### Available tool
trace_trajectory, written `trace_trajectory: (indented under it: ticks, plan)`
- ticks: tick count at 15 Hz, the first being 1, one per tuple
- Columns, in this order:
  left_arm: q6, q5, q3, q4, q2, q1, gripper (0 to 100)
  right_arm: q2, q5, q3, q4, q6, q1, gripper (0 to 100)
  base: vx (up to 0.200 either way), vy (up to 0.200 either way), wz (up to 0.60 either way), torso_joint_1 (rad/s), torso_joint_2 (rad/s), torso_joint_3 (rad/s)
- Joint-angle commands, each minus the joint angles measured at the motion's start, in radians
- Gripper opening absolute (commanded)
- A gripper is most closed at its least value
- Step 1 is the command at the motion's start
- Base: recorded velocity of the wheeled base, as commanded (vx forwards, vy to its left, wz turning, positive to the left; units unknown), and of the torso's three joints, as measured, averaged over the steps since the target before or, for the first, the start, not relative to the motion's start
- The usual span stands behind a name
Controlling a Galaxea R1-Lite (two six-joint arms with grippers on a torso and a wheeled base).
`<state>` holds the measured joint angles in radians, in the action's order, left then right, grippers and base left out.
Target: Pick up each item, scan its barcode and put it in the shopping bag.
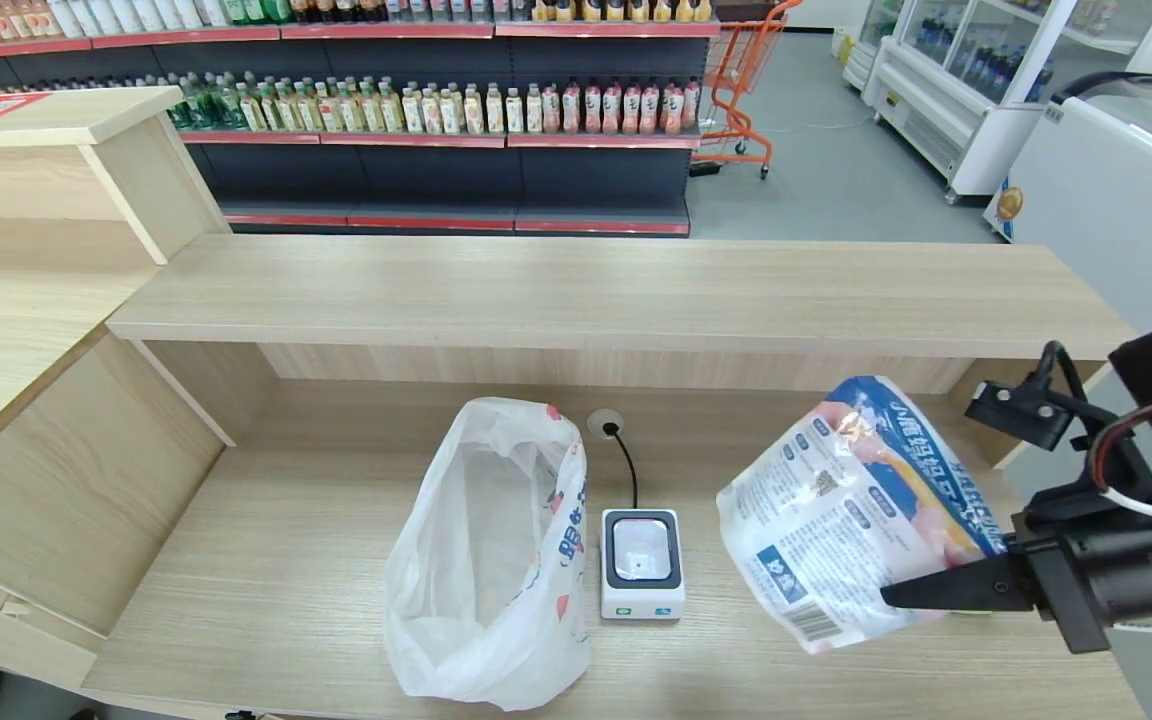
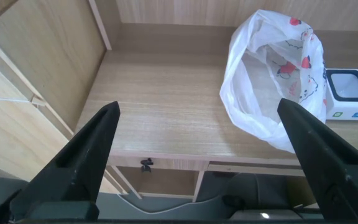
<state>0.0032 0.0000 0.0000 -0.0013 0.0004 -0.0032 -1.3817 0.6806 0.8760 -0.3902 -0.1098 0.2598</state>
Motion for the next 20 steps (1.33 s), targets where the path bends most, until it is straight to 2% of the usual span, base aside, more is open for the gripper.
trace_trajectory:
  ticks: [1,3,5,7,10,20]
  plan:
    - [0.0,0.0,0.0,0.0,0.0,0.0,100,0.127,0.04,0.003,-0.035,0.004,0.076,0,0.0,0.0,0.0,0.0,0.0,0.0]
    - [0.0,0.0,0.0,0.0,0.0,0.0,100,0.178,0.073,0.005,-0.059,0.018,0.13,0,0.0,0.0,0.0,0.0,0.0,0.0]
    - [0.0,0.0,0.0,0.0,0.0,0.0,100,0.247,0.068,-0.005,-0.084,0.11,0.228,0,0.0,0.0,0.0,0.0,0.0,0.0]
    - [0.0,0.0,0.0,0.0,0.0,0.0,100,0.277,0.05,-0.018,-0.084,0.173,0.269,0,0.0,0.0,0.0,0.0,0.0,0.0]
    - [0.0,0.0,0.0,0.0,0.0,0.0,100,0.282,-0.009,-0.077,-0.082,0.174,0.276,0,0.0,0.0,0.0,0.0,0.0,0.0]
    - [0.0,0.0,0.0,0.0,0.0,0.0,100,0.294,-0.016,-0.112,-0.087,0.217,0.285,0,0.0,0.0,0.0,0.0,0.0,0.0]
